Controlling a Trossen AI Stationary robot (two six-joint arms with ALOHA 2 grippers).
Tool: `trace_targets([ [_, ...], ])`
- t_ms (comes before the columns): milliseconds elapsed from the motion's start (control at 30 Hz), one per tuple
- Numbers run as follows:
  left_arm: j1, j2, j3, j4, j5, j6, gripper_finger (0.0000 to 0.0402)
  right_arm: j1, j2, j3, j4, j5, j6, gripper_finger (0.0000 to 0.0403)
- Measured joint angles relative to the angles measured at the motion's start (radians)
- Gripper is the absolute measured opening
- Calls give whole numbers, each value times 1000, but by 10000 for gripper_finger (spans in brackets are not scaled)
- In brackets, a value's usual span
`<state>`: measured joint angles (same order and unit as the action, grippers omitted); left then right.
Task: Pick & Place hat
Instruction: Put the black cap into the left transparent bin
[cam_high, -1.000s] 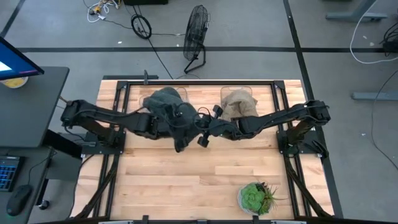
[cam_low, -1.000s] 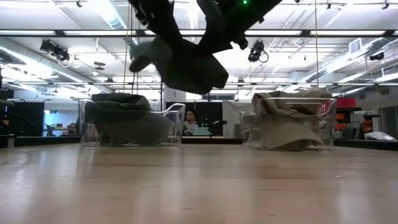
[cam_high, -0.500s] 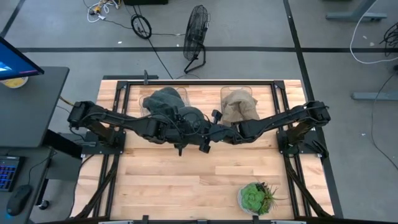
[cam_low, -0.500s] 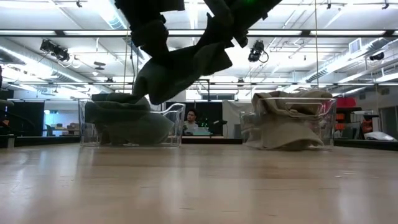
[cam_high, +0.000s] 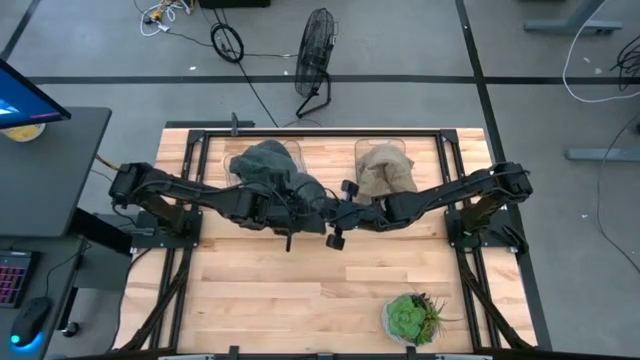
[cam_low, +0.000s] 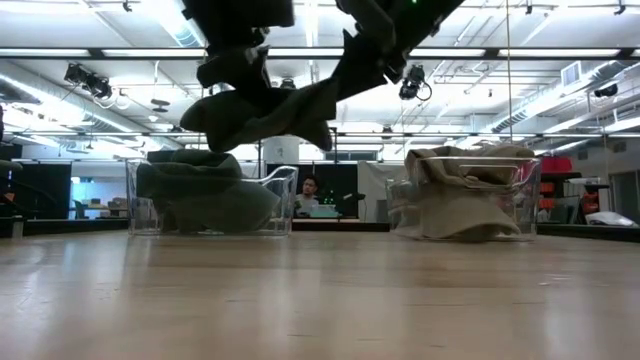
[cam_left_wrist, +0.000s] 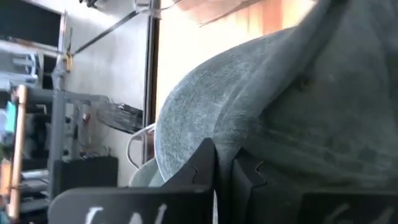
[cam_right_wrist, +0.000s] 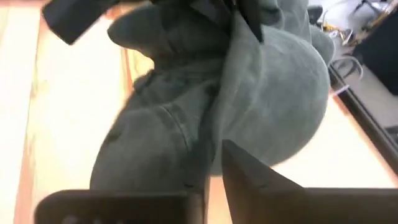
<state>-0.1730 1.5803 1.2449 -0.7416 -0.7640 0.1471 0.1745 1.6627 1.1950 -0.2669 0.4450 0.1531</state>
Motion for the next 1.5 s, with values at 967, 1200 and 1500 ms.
trace_targets([
  [967, 361, -383, 39, -380, 217, 975, 12, -1, 2, -2, -77, 10, 7, 146],
  [1200, 485, -344, -15, -141, 492, 1258, 12, -3, 2, -2, -71, 11, -4, 146],
  [1500, 605, -324, -210, -39, 627, 1446, 11, -6, 2, -2, -80, 10, -6, 146],
])
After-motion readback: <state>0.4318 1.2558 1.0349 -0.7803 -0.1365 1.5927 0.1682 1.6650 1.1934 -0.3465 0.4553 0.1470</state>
